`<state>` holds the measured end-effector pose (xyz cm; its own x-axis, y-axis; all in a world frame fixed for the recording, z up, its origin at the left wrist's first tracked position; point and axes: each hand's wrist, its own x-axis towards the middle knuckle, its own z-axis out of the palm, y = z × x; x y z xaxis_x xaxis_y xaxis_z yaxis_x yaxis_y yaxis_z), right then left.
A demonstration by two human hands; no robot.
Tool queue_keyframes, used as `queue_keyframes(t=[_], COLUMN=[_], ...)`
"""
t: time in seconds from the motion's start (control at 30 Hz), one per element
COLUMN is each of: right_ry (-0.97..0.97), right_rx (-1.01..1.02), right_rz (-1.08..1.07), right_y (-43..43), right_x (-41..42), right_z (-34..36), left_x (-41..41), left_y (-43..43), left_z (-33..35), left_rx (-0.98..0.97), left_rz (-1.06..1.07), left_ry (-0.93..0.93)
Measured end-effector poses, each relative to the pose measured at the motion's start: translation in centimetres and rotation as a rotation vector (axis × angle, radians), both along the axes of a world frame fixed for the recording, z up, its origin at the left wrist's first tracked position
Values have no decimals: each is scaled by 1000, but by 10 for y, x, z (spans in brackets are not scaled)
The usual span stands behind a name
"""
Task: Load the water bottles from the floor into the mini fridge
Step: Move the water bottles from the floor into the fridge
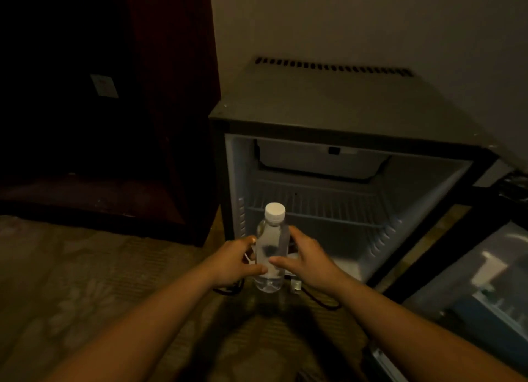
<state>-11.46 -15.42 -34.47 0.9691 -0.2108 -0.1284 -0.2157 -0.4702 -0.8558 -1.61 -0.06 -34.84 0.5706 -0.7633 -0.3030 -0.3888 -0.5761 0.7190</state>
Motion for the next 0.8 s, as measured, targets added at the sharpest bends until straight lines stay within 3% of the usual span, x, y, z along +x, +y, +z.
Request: queue_keyframes(t=[0.33, 0.8], right_ry=[133, 145], right_rx=[-60, 13], right_rz=[-70, -186], right_y=[-23, -31], right_x=[38, 79], right_z=[-95, -134], left_x=[23, 31], left_y=[-17, -38], left_z=[-95, -143], left_rx=[-36, -202], left_rz=[153, 318], left_ry=[262, 482])
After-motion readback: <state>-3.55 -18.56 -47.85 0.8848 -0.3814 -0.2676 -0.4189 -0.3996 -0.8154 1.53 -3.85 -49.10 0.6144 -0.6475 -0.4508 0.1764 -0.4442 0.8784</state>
